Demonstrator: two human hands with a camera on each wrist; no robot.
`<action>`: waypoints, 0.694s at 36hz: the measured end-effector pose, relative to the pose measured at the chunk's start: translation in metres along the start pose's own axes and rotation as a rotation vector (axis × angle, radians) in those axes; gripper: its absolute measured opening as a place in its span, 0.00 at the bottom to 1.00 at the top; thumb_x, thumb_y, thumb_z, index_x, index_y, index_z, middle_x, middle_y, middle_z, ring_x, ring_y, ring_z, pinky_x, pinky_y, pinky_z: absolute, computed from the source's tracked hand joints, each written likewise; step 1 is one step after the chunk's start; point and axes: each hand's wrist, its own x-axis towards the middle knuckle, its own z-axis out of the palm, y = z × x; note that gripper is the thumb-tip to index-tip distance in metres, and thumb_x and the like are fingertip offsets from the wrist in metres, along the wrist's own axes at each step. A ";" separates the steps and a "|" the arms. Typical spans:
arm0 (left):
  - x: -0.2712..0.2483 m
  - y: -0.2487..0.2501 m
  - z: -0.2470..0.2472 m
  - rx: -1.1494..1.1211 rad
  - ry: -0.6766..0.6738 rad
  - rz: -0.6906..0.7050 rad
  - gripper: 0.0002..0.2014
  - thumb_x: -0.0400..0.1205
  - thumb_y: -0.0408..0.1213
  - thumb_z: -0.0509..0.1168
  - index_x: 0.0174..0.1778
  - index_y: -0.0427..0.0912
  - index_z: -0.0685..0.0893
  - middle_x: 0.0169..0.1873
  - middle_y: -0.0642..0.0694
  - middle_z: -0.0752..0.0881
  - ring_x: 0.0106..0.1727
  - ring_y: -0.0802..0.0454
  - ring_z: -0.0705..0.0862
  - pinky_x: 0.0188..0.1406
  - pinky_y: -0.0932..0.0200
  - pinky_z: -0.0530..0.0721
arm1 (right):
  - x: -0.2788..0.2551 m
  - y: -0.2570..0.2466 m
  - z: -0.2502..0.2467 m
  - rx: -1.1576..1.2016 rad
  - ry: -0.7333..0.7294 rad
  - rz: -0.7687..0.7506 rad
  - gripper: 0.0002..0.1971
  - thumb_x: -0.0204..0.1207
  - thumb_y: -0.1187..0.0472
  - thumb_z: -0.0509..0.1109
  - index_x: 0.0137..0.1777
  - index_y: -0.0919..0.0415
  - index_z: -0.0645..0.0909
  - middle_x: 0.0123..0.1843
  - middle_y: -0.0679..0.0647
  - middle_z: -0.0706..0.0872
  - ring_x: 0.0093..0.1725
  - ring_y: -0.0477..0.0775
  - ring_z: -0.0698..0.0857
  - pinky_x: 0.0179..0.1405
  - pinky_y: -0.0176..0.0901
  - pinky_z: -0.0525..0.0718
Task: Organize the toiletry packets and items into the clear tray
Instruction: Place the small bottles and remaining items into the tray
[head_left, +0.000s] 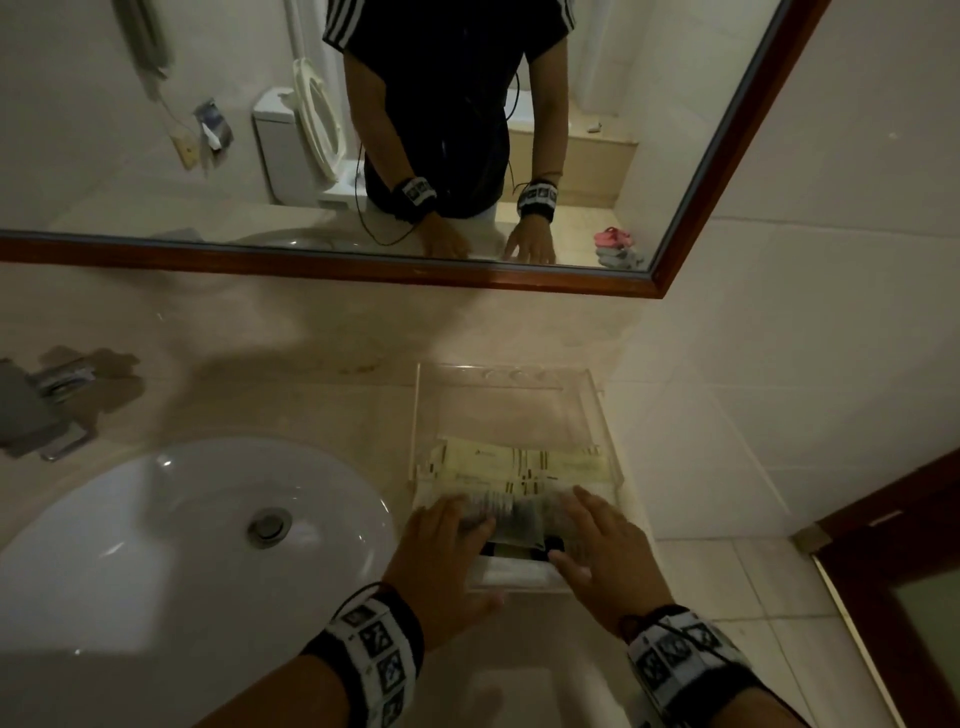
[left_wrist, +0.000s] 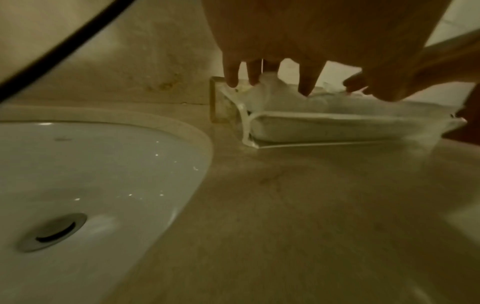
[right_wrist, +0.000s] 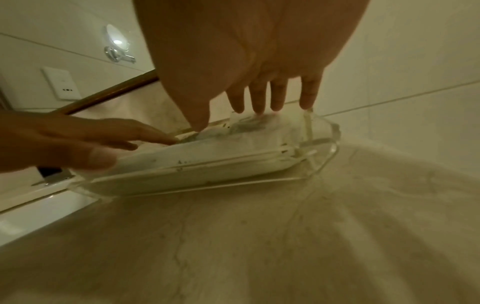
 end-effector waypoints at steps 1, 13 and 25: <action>0.002 0.001 0.002 -0.001 -0.049 0.007 0.45 0.73 0.70 0.51 0.83 0.56 0.46 0.84 0.46 0.46 0.85 0.41 0.44 0.84 0.41 0.46 | 0.002 0.001 0.001 -0.020 -0.039 0.010 0.43 0.69 0.29 0.45 0.83 0.47 0.49 0.85 0.47 0.52 0.83 0.51 0.57 0.82 0.49 0.59; 0.015 0.000 0.003 0.007 -0.147 -0.005 0.46 0.80 0.50 0.66 0.84 0.54 0.38 0.84 0.39 0.37 0.84 0.35 0.40 0.84 0.41 0.47 | 0.002 0.007 -0.002 -0.231 -0.281 -0.078 0.61 0.61 0.27 0.66 0.82 0.52 0.33 0.84 0.48 0.32 0.84 0.52 0.41 0.82 0.55 0.42; 0.028 0.000 -0.008 -0.002 -0.170 -0.010 0.51 0.75 0.49 0.72 0.83 0.56 0.41 0.84 0.40 0.44 0.83 0.34 0.48 0.81 0.39 0.56 | 0.020 0.009 -0.007 -0.355 -0.263 -0.107 0.55 0.68 0.42 0.71 0.83 0.52 0.35 0.85 0.50 0.36 0.85 0.52 0.46 0.82 0.54 0.49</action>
